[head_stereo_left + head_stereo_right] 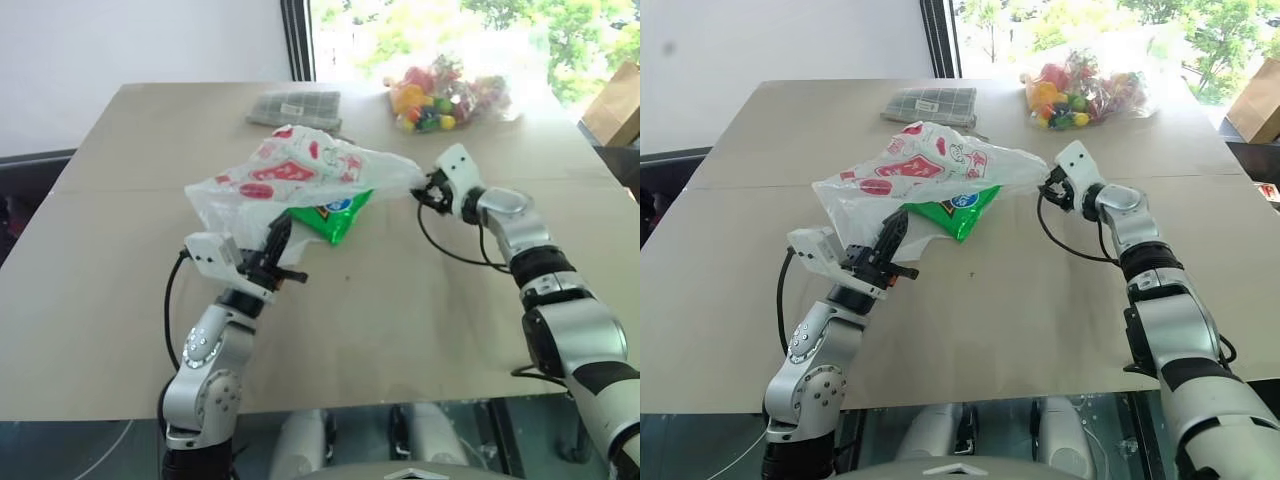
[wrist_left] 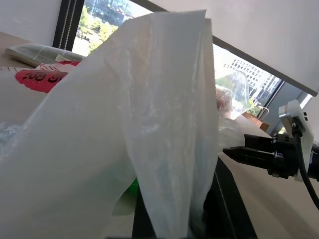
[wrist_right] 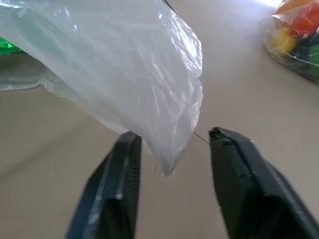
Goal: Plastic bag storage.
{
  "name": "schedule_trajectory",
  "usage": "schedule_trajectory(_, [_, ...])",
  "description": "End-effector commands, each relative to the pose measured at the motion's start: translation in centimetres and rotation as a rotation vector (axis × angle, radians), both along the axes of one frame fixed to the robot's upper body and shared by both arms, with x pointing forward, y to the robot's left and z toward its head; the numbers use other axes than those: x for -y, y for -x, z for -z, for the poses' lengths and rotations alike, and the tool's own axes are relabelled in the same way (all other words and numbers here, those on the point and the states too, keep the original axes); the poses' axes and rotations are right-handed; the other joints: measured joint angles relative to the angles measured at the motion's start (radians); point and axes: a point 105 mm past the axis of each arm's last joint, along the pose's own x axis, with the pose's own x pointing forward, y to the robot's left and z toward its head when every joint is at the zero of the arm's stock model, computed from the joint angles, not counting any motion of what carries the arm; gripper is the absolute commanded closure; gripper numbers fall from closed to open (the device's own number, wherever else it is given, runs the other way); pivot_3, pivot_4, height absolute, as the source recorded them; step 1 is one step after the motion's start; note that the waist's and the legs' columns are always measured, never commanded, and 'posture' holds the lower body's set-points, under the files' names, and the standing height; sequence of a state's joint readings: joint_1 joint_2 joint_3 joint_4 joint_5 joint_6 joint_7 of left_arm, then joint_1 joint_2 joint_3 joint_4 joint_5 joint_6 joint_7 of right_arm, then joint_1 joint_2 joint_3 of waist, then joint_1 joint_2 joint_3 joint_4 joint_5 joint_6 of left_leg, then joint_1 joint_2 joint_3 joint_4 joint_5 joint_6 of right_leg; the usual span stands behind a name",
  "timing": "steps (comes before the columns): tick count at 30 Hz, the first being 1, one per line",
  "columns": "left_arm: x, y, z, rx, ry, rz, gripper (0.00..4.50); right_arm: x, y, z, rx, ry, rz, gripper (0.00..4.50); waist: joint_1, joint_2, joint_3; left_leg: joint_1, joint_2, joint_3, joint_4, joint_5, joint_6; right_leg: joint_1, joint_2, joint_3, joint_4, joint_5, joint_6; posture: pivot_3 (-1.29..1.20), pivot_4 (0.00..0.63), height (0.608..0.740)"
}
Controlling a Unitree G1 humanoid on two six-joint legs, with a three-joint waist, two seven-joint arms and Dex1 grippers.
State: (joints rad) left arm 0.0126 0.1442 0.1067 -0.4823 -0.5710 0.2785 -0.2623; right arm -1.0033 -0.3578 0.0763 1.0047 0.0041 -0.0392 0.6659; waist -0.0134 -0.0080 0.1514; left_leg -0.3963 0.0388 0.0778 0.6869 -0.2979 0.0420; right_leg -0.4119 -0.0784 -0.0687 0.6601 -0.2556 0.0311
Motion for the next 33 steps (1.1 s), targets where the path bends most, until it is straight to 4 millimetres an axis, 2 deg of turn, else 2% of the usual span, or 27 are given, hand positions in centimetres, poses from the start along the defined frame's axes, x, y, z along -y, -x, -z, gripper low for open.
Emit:
schedule_trajectory(1, [-0.1, 0.2, -1.3, 0.057, -0.011, 0.001, 4.50, -0.1, -0.3, -3.0, 0.076, -0.050, -0.019, 4.22, 0.000, 0.000, 0.000, 0.000, 0.000, 0.000, 0.000, 0.000, 0.000, 0.000, 0.000, 0.000, 0.000, 0.000, 0.000, 0.00, 0.150, 0.740])
schedule_trajectory(2, [-0.2, 0.0, -1.3, 0.058, -0.017, 0.001, 4.50, -0.1, -0.2, -3.0, 0.073, -0.056, -0.027, 4.39, 0.000, 0.000, 0.000, 0.000, 0.000, 0.000, 0.000, 0.000, 0.000, 0.000, 0.000, 0.000, 0.000, 0.000, 0.000, 0.00, 0.150, 0.740])
schedule_trajectory(5, [-0.4, -0.8, -1.8, 0.083, -0.057, 0.018, 4.50, 0.2, 0.0, -4.2, 0.059, -0.127, -0.046, 4.39, 0.002, 0.000, 0.000, 0.000, 0.000, 0.000, 0.000, 0.000, 0.000, 0.000, 0.000, 0.000, 0.000, 0.000, 0.000, 0.00, 0.150, 0.740])
schedule_trajectory(7, [-0.9, -2.0, -2.9, 0.119, -0.099, 0.010, 4.50, 0.4, 0.3, -6.1, 0.080, -0.193, -0.072, 4.39, 0.002, 0.000, 0.000, 0.000, 0.000, 0.000, 0.000, 0.000, 0.000, 0.000, 0.000, -0.001, 0.000, 0.000, 0.000, 0.00, 0.150, 0.740])
schedule_trajectory(10, [-2.1, -4.0, -6.6, 0.221, -0.129, -0.006, 4.50, 0.2, 1.5, -9.8, 0.113, -0.303, -0.163, 4.39, 0.008, 0.001, 0.004, -0.001, 0.000, -0.001, 0.001, 0.000, 0.000, 0.000, 0.000, -0.002, 0.001, 0.000, 0.000, 0.00, 0.150, 0.740])
schedule_trajectory(11, [-2.8, -4.7, -8.8, 0.278, -0.135, -0.022, 4.50, 0.7, 1.7, -11.9, 0.150, -0.354, -0.162, 4.39, 0.006, 0.001, 0.004, -0.002, 0.000, -0.003, 0.002, 0.001, -0.001, 0.000, 0.001, -0.004, 0.001, 0.000, 0.000, 0.00, 0.150, 0.740])
schedule_trajectory(14, [-5.8, -5.9, -15.8, 0.451, -0.142, -0.113, 4.50, 2.8, 2.4, -19.2, 0.320, -0.557, -0.126, 4.39, 0.004, 0.002, 0.008, -0.002, -0.001, -0.003, 0.001, 0.001, -0.001, 0.000, 0.001, -0.003, 0.001, 0.000, 0.000, 0.00, 0.150, 0.740])
schedule_trajectory(16, [-7.4, -6.4, -18.9, 0.519, -0.155, -0.180, 4.50, 4.4, 3.1, -22.7, 0.400, -0.684, -0.112, 4.39, 0.001, 0.002, 0.009, -0.004, -0.001, -0.003, 0.001, 0.001, -0.001, -0.002, 0.001, -0.004, 0.001, 0.000, 0.000, 0.00, 0.150, 0.740])
schedule_trajectory(18, [-8.5, -6.9, -20.9, 0.553, -0.182, -0.226, 4.50, 5.9, 3.3, -24.6, 0.447, -0.763, -0.074, 4.39, 0.001, 0.002, 0.009, -0.003, -0.001, -0.002, -0.003, 0.001, -0.001, -0.002, 0.001, -0.005, 0.000, 0.000, 0.000, 0.00, 0.150, 0.740])
schedule_trajectory(20, [-9.2, -7.5, -22.5, 0.575, -0.179, -0.236, 4.50, 7.1, 3.4, -25.3, 0.463, -0.791, -0.051, 4.39, 0.001, 0.002, 0.009, -0.003, -0.001, -0.001, -0.004, 0.001, -0.002, -0.001, 0.001, -0.005, -0.002, 0.000, 0.000, 0.00, 0.150, 0.740])
schedule_trajectory(22, [-9.0, -8.2, -23.0, 0.583, -0.217, -0.215, 4.50, 7.7, 3.4, -25.3, 0.487, -0.762, -0.023, 4.39, -0.001, 0.002, 0.009, -0.004, -0.002, 0.002, -0.004, 0.001, -0.002, 0.000, 0.002, -0.008, -0.003, 0.000, 0.000, 0.00, 0.150, 0.740])
schedule_trajectory(25, [-8.1, -9.1, -22.2, 0.576, -0.286, -0.190, 4.50, 8.1, 3.2, -24.9, 0.501, -0.763, 0.001, 4.39, -0.001, 0.002, 0.009, -0.004, -0.002, 0.004, -0.004, 0.001, -0.002, 0.000, 0.001, -0.008, -0.003, 0.000, 0.001, 0.00, 0.150, 0.740])
schedule_trajectory(28, [-6.7, -9.8, -20.3, 0.551, -0.334, -0.145, 4.50, 8.6, 3.2, -24.1, 0.510, -0.760, 0.028, 4.39, -0.002, 0.003, 0.011, -0.004, -0.001, 0.005, -0.004, 0.001, -0.002, -0.001, 0.001, -0.008, -0.002, 0.000, 0.001, 0.00, 0.150, 0.740])
schedule_trajectory(33, [-6.0, -8.5, -19.6, 0.594, -0.398, -0.130, 4.50, 9.2, 3.8, -24.1, 0.527, -0.773, 0.033, 4.39, -0.005, 0.003, 0.011, -0.005, -0.001, 0.005, -0.003, 0.001, -0.002, -0.002, 0.001, -0.007, -0.002, 0.000, 0.001, 0.00, 0.150, 0.740])
